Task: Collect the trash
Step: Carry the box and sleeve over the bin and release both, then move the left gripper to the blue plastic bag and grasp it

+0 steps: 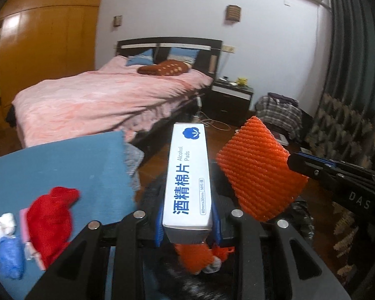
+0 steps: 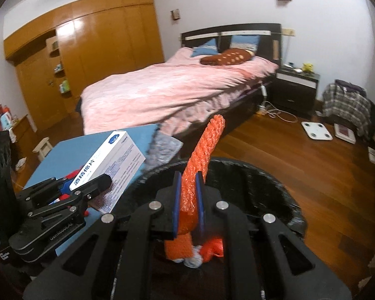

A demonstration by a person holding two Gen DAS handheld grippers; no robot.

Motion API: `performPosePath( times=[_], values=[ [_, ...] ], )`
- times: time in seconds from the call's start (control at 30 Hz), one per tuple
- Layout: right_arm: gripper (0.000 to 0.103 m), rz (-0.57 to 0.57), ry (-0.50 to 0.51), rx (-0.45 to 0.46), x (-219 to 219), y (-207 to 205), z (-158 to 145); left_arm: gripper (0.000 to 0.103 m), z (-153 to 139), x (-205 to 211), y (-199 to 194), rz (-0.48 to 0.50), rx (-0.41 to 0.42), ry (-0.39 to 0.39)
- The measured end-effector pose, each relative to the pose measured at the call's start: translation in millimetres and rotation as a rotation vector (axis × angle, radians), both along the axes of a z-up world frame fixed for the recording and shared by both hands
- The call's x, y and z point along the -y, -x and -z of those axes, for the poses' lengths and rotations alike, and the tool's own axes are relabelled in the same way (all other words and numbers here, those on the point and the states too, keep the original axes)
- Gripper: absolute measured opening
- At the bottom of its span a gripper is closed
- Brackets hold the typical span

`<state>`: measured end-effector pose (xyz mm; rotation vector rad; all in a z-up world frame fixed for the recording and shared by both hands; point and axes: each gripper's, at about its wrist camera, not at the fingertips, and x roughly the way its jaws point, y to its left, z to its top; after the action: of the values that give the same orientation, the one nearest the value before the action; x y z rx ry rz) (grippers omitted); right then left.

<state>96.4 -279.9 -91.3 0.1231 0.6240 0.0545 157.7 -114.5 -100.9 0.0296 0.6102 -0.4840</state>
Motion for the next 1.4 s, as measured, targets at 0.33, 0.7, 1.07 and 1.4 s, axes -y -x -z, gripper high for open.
performPosePath(
  times=[0.33, 0.7, 1.07, 1.4],
  values=[
    [0.02, 0.092, 0.006, -0.061, 32.7, 6.9, 21.1, 0.057, 10.3, 25.9, -10.0, 0.07, -0.061, 0.045],
    [0.094, 0.136, -0.011, -0.007, 27.0, 11.2, 18.2, 0.087, -3.3, -34.4, -2.6, -0.085, 0.006, -0.011],
    [0.096, 0.011, -0.02, 0.032, -37.7, -4.0, 5.0, 0.091, -14.5, -110.6, 14.4, -0.255, 0.043, -0.037],
    [0.096, -0.149, -0.016, 0.039, -116.8, -20.2, 2.2, 0.091, -8.2, -178.5, 22.9, -0.402, 0.037, -0.056]
  ],
)
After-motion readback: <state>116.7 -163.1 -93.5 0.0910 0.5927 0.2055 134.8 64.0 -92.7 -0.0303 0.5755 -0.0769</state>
